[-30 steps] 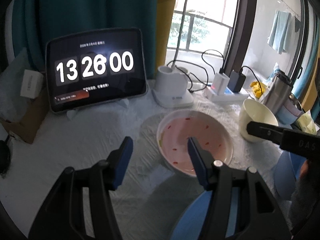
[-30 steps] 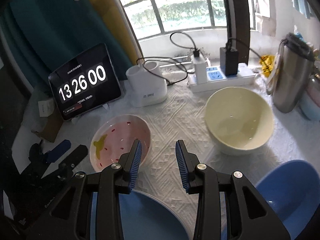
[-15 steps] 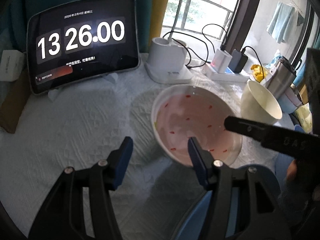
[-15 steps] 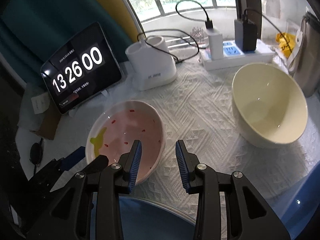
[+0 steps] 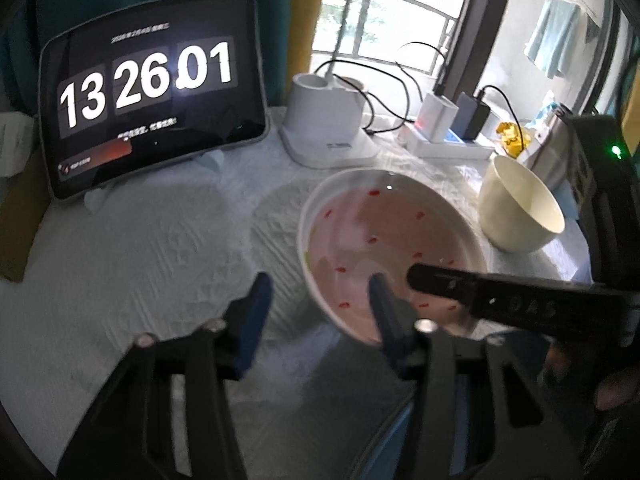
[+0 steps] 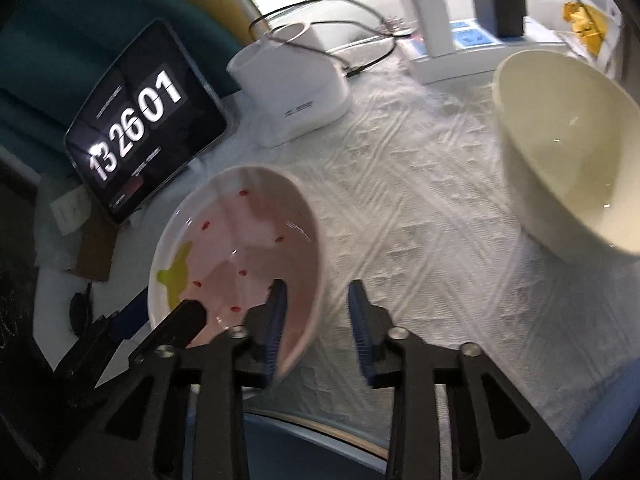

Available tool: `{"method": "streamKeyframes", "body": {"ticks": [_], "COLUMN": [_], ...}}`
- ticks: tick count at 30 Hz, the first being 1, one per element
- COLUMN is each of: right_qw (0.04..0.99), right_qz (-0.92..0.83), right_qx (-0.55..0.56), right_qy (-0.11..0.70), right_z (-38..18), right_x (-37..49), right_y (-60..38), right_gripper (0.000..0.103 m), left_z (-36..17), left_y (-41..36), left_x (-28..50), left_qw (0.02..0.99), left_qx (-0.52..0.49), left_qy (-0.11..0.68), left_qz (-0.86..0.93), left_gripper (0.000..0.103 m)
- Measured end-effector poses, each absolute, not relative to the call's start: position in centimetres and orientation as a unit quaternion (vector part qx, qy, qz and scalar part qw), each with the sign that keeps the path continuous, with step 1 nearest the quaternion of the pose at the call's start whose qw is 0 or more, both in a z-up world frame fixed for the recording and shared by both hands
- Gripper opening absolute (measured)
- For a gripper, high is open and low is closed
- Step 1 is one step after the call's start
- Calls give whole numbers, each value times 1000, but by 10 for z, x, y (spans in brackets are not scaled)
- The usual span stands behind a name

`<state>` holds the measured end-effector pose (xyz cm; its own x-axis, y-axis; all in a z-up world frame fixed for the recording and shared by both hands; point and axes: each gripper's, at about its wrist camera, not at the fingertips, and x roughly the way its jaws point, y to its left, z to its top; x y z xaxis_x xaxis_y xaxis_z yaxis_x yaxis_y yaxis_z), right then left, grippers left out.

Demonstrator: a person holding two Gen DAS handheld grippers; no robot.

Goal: Organize plates and bowls

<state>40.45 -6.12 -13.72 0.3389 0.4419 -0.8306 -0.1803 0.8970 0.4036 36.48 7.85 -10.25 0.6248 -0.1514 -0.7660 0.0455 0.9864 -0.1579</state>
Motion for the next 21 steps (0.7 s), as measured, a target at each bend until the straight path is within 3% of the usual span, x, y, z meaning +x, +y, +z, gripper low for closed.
{"method": "streamKeyframes", "body": {"ticks": [3,21], "right_qw": [815,830], "right_qz": [193,199], "right_qx": [102,92], "right_qy": [537,513], "right_z": [-138,-117], "right_x": [402,383], "right_y": [-54,-53], "right_gripper": [23,21], "left_z": [-101,-82], "left_y": [72,65], "left_x": [362,341], "left_qw": [903,918], "left_qx": [-43,-31], "left_qy": [424,392], "left_qz": [-59,-52], "left_gripper": [37,36]}}
